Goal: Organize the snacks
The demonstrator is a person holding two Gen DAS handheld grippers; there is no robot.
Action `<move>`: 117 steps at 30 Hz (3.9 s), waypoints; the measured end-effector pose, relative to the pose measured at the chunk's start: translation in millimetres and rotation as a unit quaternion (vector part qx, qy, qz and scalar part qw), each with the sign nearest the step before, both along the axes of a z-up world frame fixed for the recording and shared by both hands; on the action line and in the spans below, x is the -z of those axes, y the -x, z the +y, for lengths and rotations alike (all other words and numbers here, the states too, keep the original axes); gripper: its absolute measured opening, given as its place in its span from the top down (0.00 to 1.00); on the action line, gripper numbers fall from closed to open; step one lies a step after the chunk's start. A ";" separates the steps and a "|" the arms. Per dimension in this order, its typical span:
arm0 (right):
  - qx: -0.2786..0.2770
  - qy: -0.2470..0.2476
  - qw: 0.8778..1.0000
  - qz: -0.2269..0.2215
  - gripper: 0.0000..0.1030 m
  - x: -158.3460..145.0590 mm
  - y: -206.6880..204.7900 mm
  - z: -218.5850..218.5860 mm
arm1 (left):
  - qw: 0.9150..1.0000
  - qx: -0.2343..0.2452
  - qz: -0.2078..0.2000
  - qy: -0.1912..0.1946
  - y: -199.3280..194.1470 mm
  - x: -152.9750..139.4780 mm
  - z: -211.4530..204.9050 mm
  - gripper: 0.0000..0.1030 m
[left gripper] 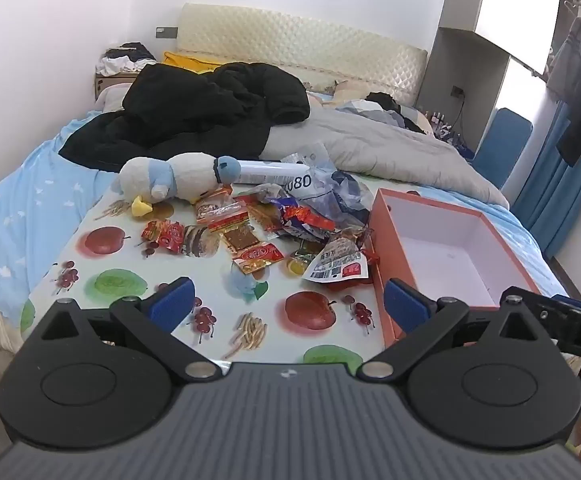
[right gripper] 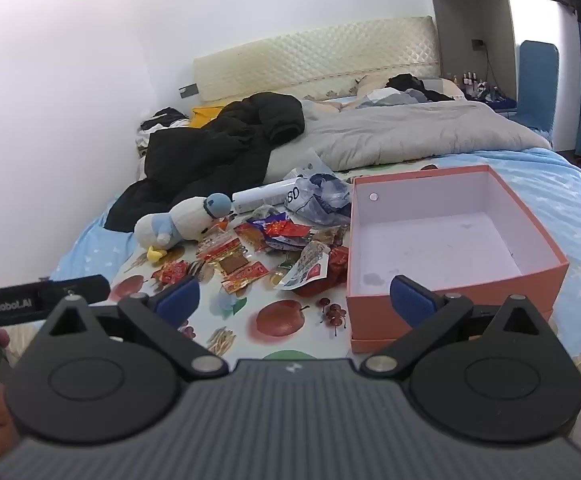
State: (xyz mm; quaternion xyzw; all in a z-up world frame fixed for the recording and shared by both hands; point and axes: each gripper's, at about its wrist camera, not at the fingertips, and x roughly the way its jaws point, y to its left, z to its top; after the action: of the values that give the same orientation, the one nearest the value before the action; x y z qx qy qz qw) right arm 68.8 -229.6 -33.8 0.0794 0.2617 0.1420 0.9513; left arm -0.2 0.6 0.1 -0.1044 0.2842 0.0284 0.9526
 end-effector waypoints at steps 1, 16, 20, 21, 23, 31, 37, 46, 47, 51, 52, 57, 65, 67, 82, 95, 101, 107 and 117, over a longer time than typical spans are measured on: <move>0.003 -0.013 1.000 -0.006 0.00 0.7 0.4 -0.8 | 1.000 0.000 0.001 0.002 0.7 -0.3 0.5 0.01; 0.012 -0.003 1.000 0.000 0.00 2.7 -2.0 0.9 | 1.000 0.007 0.007 -0.004 3.2 -2.5 1.1 0.00; 0.005 0.008 1.000 -0.004 0.00 2.3 4.1 3.2 | 1.000 0.008 0.008 -0.005 -3.1 -0.2 -0.4 0.00; 0.005 0.010 1.000 -0.004 0.00 2.8 4.4 3.6 | 1.000 0.009 0.008 -0.006 -3.1 -0.6 -0.3 0.00; 0.003 0.012 1.000 -0.003 0.00 2.8 4.5 3.4 | 1.000 0.008 0.008 -0.006 -2.9 0.1 -0.2 0.00; -0.005 0.016 1.000 0.000 0.00 4.4 7.5 4.9 | 1.000 0.010 0.007 -0.011 -0.2 -4.0 -0.5 0.00; -0.001 0.010 1.000 -0.002 0.00 4.1 7.1 3.9 | 1.000 0.011 0.008 -0.012 0.1 -4.9 -0.7 0.00; 0.015 -0.003 1.000 -0.005 0.00 10.3 5.4 3.9 | 0.999 0.026 -0.004 -0.024 -2.6 -2.3 -2.2 0.00; 0.018 -0.001 1.000 -0.004 0.00 11.5 4.1 4.4 | 0.999 0.027 -0.004 -0.026 -3.7 -1.2 -2.3 0.00; 0.021 -0.003 1.000 0.005 0.00 17.3 0.1 5.5 | 0.999 0.029 0.000 -0.030 -10.0 8.0 -2.0 0.00; 0.019 -0.004 1.000 0.006 0.00 18.5 -0.9 5.8 | 0.999 0.030 0.002 -0.030 -11.9 10.1 -2.0 0.00; 0.001 -0.007 1.000 -0.005 0.00 24.8 -0.9 8.6 | 0.999 0.025 0.010 -0.028 -17.5 19.0 -0.3 0.00; 0.011 0.008 1.000 -0.009 0.00 29.3 -2.5 11.3 | 0.999 0.019 0.020 -0.026 -18.6 28.6 6.1 0.00; 0.014 0.012 1.000 -0.005 0.00 31.2 -2.9 11.6 | 0.999 0.018 0.022 -0.023 -18.9 31.2 7.5 0.00; 0.015 0.026 1.000 0.005 0.00 33.8 -2.2 16.7 | 0.999 0.015 0.028 -0.022 -20.4 36.6 8.1 0.00; 0.018 0.022 0.999 0.020 0.00 37.4 -6.3 12.6 | 0.999 0.019 0.034 -0.020 -25.6 44.0 6.4 0.00; 0.009 0.017 0.999 0.027 0.00 43.2 -12.4 13.4 | 0.998 0.013 0.047 -0.028 -32.3 51.0 8.7 0.00; 0.012 0.020 0.999 0.040 0.00 48.4 -19.6 17.8 | 0.998 0.016 0.055 -0.018 -39.5 59.0 18.0 0.00; 0.019 0.035 0.998 0.039 0.04 57.1 -37.0 26.6 | 0.996 0.032 0.082 -0.011 -71.8 80.3 21.3 0.00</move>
State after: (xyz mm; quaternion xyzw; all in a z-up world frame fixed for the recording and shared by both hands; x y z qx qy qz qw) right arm 105.9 -203.0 -90.9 0.0563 0.3014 0.1115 0.9453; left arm 71.7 21.9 -80.2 -0.0824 0.3645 0.0090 0.9275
